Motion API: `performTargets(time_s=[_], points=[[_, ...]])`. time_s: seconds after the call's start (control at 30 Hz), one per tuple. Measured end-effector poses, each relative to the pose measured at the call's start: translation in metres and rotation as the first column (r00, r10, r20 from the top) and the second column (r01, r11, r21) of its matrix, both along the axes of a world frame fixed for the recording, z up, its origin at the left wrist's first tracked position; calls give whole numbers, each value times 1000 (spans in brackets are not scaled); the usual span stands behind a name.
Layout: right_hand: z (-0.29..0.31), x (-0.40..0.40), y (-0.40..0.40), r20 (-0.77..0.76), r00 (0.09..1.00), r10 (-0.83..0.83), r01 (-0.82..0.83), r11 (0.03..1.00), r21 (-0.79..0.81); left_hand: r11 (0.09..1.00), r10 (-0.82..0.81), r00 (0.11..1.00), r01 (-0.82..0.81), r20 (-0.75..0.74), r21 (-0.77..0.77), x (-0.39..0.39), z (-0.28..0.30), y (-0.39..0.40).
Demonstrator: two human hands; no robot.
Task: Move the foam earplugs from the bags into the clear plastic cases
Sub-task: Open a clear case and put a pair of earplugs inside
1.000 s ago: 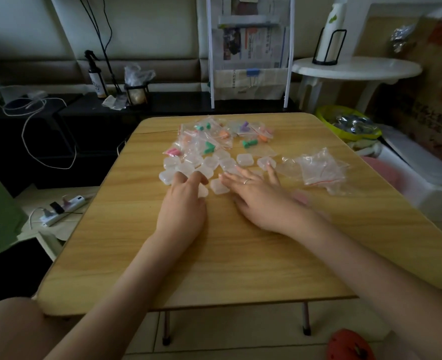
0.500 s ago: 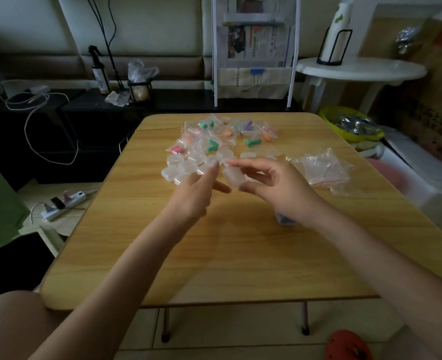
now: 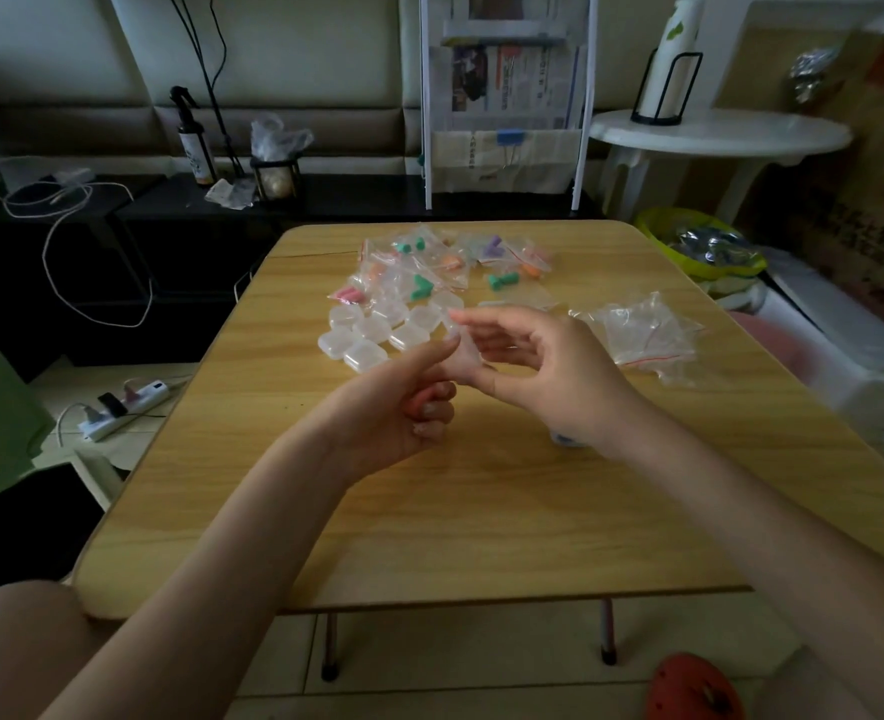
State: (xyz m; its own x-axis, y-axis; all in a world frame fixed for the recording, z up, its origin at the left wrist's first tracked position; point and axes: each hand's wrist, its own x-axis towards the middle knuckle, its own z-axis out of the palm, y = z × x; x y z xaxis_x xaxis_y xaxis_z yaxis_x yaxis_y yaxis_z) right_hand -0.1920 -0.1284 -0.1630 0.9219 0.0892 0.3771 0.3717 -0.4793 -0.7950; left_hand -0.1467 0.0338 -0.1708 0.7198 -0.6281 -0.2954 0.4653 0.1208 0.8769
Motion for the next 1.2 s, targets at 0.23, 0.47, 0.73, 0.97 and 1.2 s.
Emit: performTargets(time_s=[0.23,0.47,0.73,0.97,1.2], points=[[-2,-1,-3,-71,997,18,-35,966,-258,991,-17,974,-13,226,131,1,-1,5],[11,-1,-18,3,998,-62,61,980,-189,968,-220,932,174,288,179,2,-3,9],[4,-2,-12,-228,974,1,2,1000,13,861,-465,884,439,-51,-256,-16,-13,-12],[10,-2,-13,106,980,-166,173,983,-61,945,-18,987,-35,-158,-326,-1,-4,-4],[-6,-6,11,286,958,23,102,905,-413,948,35,987,-82,-155,-307,-4,-2,-6]])
